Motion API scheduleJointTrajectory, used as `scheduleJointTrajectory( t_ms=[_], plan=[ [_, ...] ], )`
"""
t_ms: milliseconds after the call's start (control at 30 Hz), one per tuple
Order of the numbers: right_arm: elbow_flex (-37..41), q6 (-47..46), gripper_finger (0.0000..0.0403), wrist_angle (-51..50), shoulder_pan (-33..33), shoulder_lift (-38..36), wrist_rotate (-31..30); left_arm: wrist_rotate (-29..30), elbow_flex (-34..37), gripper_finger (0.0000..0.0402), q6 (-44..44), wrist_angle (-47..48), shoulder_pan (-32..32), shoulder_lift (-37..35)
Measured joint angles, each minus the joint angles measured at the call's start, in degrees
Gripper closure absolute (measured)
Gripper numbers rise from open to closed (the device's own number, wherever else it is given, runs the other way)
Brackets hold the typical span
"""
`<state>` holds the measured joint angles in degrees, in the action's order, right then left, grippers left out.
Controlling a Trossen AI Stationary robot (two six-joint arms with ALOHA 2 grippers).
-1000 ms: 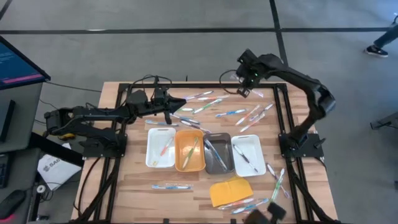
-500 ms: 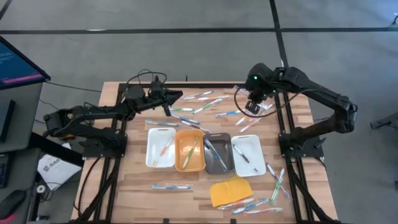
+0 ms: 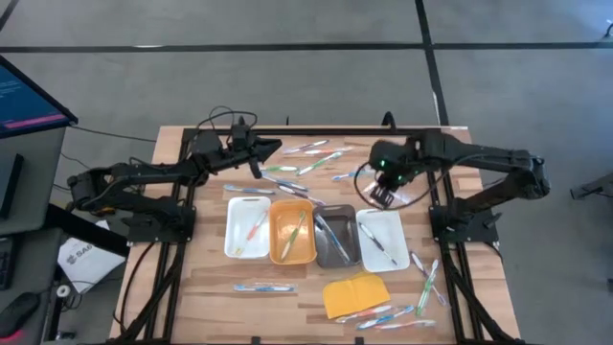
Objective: Pick & Place Toothbrushes
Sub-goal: Put the purple toothbrush into the right white bin
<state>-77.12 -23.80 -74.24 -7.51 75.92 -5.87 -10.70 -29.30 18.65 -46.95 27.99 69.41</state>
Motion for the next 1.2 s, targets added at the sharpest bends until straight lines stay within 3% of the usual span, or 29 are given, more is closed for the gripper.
scheduleJointTrajectory(
  t_ms=[433, 700, 1200],
  plan=[
    [0.08, -18.83, 0.04, 3.35, 14.85, 2.16, -0.15, -3.28, 0.0, 0.0358, 3.05, -0.71, -6.14, 0.0],
    [-0.02, -22.45, 0.04, 2.64, 22.41, 7.31, -1.89, -3.28, 0.0, 0.0358, 4.59, -1.54, -10.27, -0.02],
    [0.0, -28.8, 0.04, 0.43, 26.58, 15.27, -3.28, -3.23, 0.0, 0.0358, 7.18, -5.69, -21.22, -0.02]
  ],
)
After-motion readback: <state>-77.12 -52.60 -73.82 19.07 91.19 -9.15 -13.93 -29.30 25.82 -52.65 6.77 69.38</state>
